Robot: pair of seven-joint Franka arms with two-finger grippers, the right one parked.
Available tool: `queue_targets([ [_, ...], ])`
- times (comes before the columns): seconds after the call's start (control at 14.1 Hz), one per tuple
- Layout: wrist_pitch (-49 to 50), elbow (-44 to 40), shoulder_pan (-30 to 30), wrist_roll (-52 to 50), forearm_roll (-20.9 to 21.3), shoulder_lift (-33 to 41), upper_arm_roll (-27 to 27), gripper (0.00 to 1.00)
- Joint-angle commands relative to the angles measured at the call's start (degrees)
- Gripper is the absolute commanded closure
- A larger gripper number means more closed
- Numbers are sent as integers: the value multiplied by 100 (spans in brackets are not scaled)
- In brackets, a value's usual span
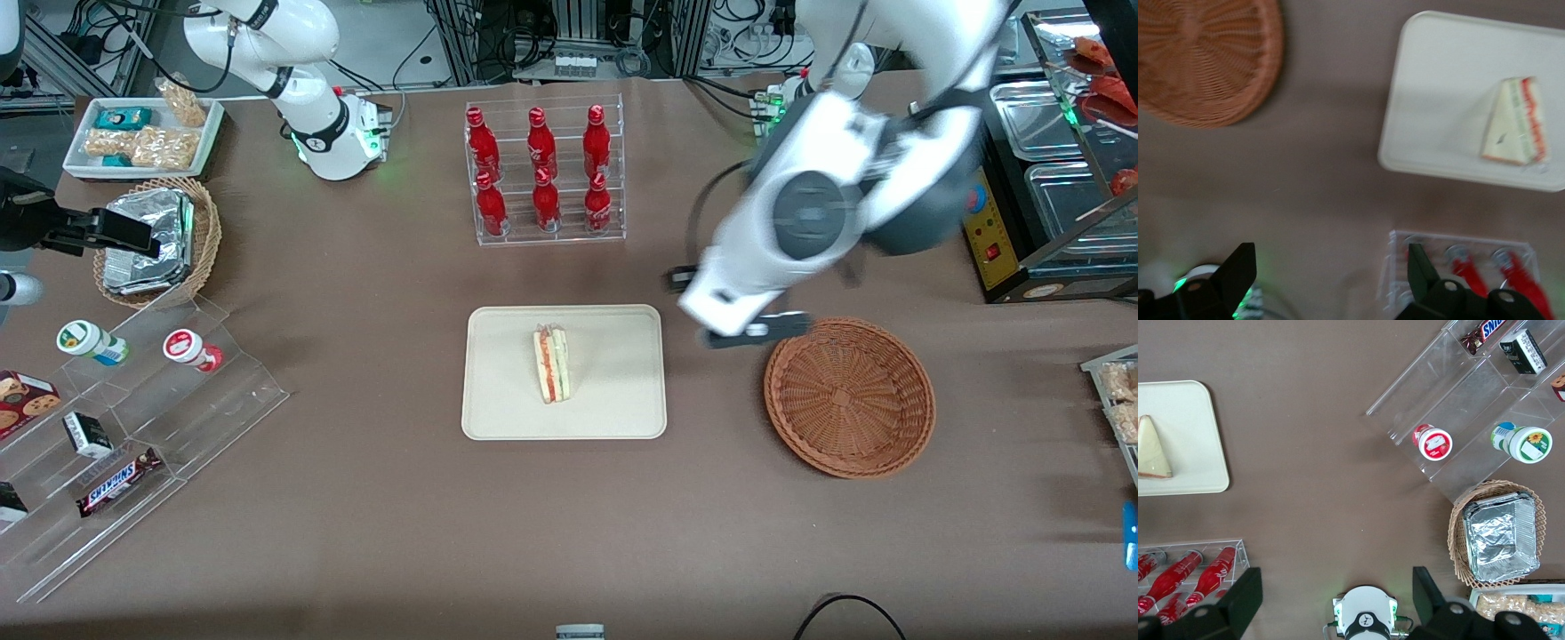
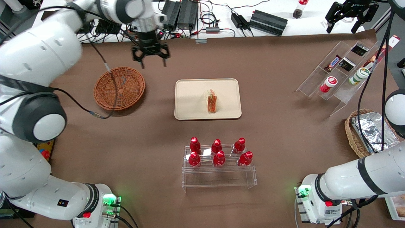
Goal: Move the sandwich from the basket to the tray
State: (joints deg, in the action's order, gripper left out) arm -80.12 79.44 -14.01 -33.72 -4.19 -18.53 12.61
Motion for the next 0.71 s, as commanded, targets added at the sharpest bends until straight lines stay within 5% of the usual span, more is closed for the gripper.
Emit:
queue_targets([
  [0.0,697,458,1036,1136,-21,761,22,0],
  [0.28,1278,484,2278,2446,758,1289,31,0],
  [0.64,1526,-77,2254,2625,999,1220,92,0],
])
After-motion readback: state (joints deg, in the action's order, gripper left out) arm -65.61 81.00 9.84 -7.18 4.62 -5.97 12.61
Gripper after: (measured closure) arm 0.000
